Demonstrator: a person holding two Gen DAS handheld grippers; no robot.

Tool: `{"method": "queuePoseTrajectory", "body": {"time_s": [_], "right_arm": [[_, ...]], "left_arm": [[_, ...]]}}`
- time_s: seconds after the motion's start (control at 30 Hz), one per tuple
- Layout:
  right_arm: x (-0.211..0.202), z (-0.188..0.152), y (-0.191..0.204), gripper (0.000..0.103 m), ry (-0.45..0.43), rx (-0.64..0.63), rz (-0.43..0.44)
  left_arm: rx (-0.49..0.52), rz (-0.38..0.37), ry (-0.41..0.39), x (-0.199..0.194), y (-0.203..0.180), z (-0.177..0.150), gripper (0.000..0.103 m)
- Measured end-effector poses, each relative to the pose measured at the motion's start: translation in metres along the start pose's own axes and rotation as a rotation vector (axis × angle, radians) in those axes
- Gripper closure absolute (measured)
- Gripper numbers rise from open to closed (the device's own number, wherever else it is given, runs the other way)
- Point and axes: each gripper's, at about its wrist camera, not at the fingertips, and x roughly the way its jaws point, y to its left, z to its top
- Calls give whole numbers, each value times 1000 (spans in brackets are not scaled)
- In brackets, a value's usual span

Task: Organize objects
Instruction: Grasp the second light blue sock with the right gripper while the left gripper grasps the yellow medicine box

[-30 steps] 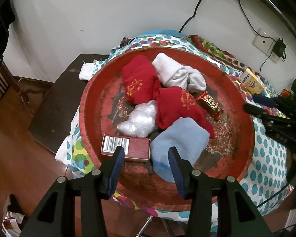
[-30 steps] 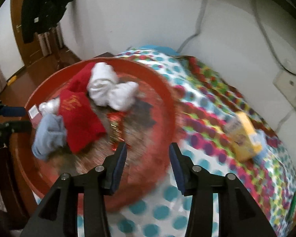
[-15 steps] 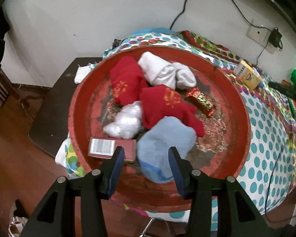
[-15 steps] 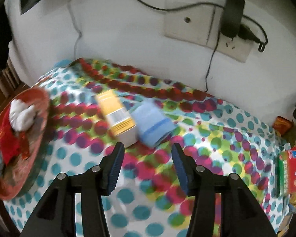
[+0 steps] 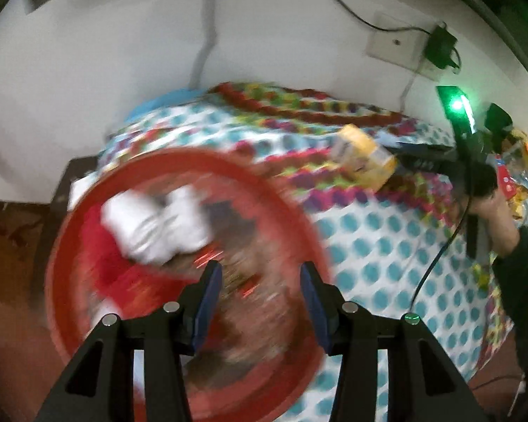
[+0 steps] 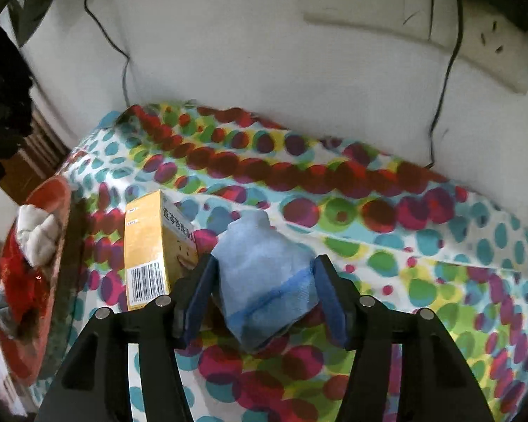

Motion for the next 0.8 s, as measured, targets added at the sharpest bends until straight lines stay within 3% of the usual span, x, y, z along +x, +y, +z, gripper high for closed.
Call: {"method": "queuePoseTrajectory", "body": {"time_s": [0.1,0.33,0.53,0.67,0.8], "right_arm": [[-5,-7,5,66,2,-39,-7],[-45,-54,29,75,-76,-90,-58],[-73,-109,65,76,-165,-173,-156],[-71,-128,67,77,-147,-160,-127],[-69,-126,69,78,-140,-147,-91]], "left_arm": [[9,-23,25,26,-31,30,56],[-65,-77,87,77,-83,77,56],[-233,-24,150,108,-95,106,56],[-332,35,152,116,-98,117,55],[-399,100,140,120,-102,125,51]]}}
